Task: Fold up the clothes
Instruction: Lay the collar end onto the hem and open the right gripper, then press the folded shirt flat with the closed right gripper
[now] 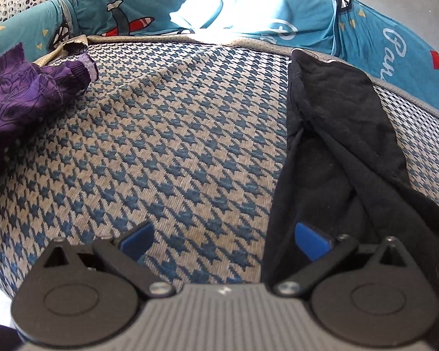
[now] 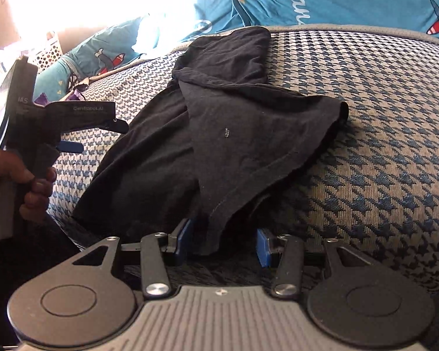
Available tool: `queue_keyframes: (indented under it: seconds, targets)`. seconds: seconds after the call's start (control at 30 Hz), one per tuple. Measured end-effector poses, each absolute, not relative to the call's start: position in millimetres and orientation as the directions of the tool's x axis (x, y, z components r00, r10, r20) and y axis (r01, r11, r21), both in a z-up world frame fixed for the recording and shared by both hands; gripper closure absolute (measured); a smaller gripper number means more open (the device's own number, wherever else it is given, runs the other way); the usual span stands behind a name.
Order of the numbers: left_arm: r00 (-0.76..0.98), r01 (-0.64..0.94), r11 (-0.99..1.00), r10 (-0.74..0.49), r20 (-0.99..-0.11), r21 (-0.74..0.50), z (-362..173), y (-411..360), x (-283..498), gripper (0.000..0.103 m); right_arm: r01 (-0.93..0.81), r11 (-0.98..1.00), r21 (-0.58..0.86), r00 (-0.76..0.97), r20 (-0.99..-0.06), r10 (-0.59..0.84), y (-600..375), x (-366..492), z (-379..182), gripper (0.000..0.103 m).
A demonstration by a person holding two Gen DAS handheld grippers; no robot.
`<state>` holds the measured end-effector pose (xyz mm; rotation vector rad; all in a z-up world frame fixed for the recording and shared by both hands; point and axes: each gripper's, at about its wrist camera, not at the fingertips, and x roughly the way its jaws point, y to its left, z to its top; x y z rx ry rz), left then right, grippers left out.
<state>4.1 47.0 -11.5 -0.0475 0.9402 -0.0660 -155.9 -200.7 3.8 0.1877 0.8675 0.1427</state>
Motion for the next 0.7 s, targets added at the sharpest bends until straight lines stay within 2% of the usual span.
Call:
queue_keyframes:
  seconds: [0.1, 0.17, 0.23, 0.7]
  targets:
    - [0.581, 0.032, 0.998, -0.056, -0.812, -0.047, -15.4, 46.5, 5.3, 0.0, -0.028, 0.987, 0.159, 0.655, -0.743, 0.138, -195.0, -156.3, -1.0, 0.072]
    - [0.577, 0.031, 0.999, -0.044, -0.815, -0.031, -18.0, 46.2, 6.4, 0.0, -0.021, 0.991, 0.131, 0.663, -0.74, 0.112, -194.9, -156.7, -1.3, 0.093]
    - [0.579, 0.034, 0.999, -0.025, -0.815, -0.006, -19.7, 44.4, 6.3, 0.0, -0.016, 0.992, 0.121, 0.664, -0.741, 0.101, -196.1, -158.8, -0.4, 0.098]
    - [0.583, -0.022, 0.999, 0.045, -0.811, 0.039, -20.4, 52.6, 6.3, 0.0, 0.008, 0.993, 0.121, 0.62, -0.779, 0.09, -204.4, -171.0, 2.3, 0.101]
